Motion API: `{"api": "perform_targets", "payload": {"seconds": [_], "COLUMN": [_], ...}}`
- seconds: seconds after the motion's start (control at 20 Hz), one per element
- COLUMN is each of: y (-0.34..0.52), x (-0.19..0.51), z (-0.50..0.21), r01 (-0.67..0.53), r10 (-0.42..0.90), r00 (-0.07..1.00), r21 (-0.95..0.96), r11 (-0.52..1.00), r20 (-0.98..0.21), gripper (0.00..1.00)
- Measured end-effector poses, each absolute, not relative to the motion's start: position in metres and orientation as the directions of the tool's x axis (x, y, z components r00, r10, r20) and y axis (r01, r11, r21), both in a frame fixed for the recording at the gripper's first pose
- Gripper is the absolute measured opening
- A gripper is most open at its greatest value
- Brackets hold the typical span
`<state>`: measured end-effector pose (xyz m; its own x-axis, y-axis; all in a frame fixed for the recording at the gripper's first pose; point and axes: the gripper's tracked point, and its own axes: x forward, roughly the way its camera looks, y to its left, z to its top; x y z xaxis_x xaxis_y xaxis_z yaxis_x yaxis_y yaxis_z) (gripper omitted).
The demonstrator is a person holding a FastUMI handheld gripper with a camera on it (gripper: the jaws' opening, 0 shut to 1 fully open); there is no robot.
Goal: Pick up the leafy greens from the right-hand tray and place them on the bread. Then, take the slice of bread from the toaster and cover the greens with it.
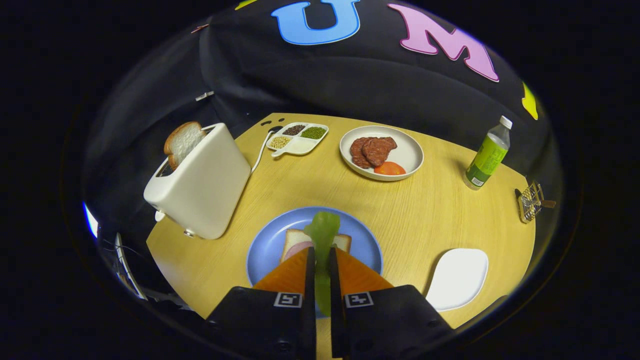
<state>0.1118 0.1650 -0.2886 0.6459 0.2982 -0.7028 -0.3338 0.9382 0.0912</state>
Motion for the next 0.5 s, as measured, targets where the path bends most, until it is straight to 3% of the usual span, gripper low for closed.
{"api": "perform_targets", "payload": {"seconds": [0.05, 0.3, 0.45, 0.5], "y": [0.169, 0.174, 0.178, 0.178], "x": [0.112, 0.117, 0.117, 0.117], "z": [-0.292, -0.301, -0.304, -0.304], "r01": [-0.333, -0.318, -0.321, -0.324], "r10": [0.295, 0.265, 0.269, 0.266], "r00": [0.642, 0.637, 0.627, 0.63], "r21": [0.089, 0.066, 0.072, 0.064], "r11": [0.939, 0.946, 0.944, 0.944], "r20": [-0.707, -0.724, -0.731, -0.729], "gripper": [0.18, 0.48, 0.46, 0.51]}}
